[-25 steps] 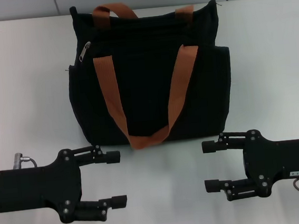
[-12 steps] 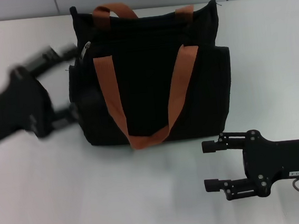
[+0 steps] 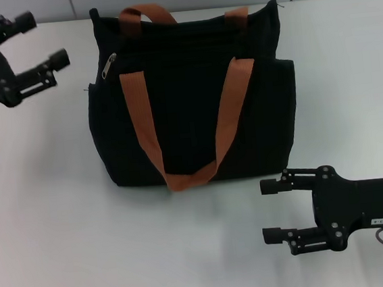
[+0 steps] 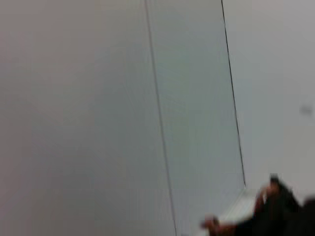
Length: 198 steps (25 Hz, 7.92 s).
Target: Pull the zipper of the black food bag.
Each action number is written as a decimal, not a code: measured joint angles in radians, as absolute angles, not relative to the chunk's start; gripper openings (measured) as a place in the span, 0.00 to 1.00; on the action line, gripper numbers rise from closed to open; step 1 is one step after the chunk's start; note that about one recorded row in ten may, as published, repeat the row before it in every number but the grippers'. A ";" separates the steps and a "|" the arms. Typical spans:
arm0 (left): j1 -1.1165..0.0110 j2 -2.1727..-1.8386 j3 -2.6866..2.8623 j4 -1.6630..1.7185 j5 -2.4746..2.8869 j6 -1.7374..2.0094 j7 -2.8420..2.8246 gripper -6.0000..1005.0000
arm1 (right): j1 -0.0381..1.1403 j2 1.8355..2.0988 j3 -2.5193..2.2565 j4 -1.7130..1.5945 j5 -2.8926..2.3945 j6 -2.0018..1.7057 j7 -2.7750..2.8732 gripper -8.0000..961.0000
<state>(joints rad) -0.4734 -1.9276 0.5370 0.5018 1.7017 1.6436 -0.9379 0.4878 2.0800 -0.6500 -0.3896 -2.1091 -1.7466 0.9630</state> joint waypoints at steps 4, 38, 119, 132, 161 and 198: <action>-0.506 -1.932 0.537 0.518 1.824 1.601 -0.934 0.81 | 0.488 2.081 -0.650 -0.389 -2.109 -1.741 0.963 0.80; -0.548 -2.011 0.537 0.513 1.863 1.437 -0.750 0.59 | 0.496 2.082 -0.640 -0.388 -2.087 -1.749 0.979 0.80; -0.529 -2.065 0.529 0.530 1.715 1.551 -0.617 0.03 | 1.026 2.085 -1.032 -0.451 -1.774 -1.302 2.268 0.43; -0.532 -2.065 0.526 0.528 1.715 1.542 -0.629 0.03 | 1.018 2.084 -1.054 -0.457 -1.766 -1.303 2.272 0.38; -0.527 -2.065 0.529 0.532 1.715 1.556 -0.649 0.03 | 1.026 2.087 -1.089 -0.460 -1.766 -1.285 2.271 0.07; -0.515 -2.063 0.514 0.532 1.698 1.568 -0.655 0.03 | 0.982 2.084 -1.154 -0.741 -1.998 -1.256 2.510 0.01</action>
